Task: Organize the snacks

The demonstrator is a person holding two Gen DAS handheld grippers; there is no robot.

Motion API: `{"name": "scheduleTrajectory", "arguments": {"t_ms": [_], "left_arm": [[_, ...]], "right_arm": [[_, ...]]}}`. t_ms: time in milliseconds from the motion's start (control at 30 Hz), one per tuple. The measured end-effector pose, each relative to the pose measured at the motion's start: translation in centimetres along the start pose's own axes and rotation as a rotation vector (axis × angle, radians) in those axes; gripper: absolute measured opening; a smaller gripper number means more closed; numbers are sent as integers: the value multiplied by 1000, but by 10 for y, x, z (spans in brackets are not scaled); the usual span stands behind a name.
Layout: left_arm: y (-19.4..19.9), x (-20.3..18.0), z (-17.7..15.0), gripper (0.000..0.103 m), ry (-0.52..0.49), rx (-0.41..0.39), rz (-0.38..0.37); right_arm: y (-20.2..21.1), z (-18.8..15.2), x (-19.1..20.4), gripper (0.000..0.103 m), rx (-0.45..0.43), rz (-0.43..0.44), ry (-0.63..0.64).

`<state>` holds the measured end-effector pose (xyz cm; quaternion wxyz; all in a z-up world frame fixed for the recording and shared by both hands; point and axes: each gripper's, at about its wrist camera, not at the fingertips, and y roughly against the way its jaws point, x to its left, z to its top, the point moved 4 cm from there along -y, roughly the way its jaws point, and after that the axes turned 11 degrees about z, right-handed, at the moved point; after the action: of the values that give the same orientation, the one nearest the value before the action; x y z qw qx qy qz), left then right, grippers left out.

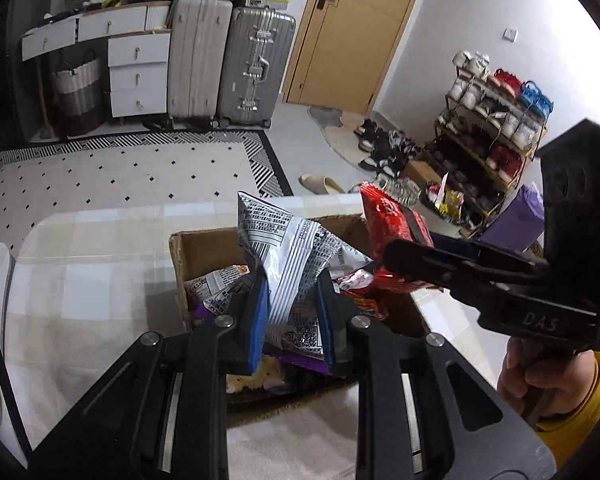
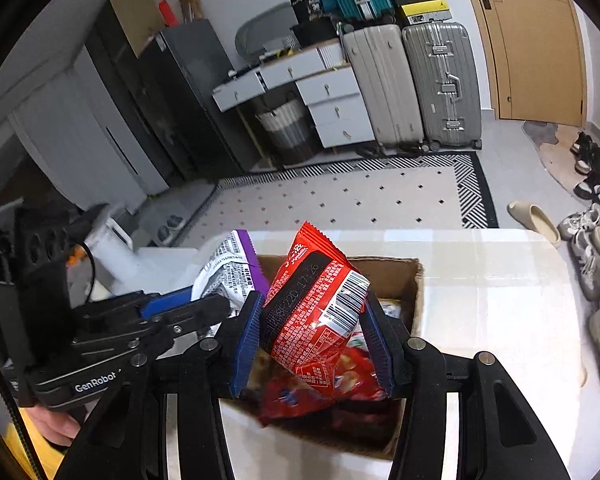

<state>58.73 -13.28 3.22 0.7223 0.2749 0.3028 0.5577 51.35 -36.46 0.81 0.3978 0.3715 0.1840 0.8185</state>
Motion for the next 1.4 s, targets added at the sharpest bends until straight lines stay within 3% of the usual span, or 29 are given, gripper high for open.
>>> {"name": "scheduleTrajectory", "arguments": {"t_ms": [233,400,500,600,767,967,1033,1167,1400], "left_arm": [[-47,1,10,20,-1,24,-7],[-56,-3,0,21,-15,38,-22],[-57,-7,-4,25,-39,34,4],[-53,-9,-3,42,-37,20,-4],[-41,-8,-5,48,-40,7,-1],[-15,7,-15,53,0,-14,-7],[-2,11,-17,64,15,-25,-12],[38,15,-29,77,31,-90,9],[130,4,-71,85,2,-305,134]], "right_arm": [[-15,1,-14,50,24,-17,11],[-20,1,-18,50,29,-27,23],[-20,-1,-16,50,27,-24,22],[-18,0,-15,50,18,-17,22],[-11,-1,-8,50,1,-13,27],[13,-6,4,50,-53,-3,33],[23,-10,12,51,-73,3,39],[58,-27,35,53,-148,8,76],[125,-75,85,81,-315,-18,183]]}}
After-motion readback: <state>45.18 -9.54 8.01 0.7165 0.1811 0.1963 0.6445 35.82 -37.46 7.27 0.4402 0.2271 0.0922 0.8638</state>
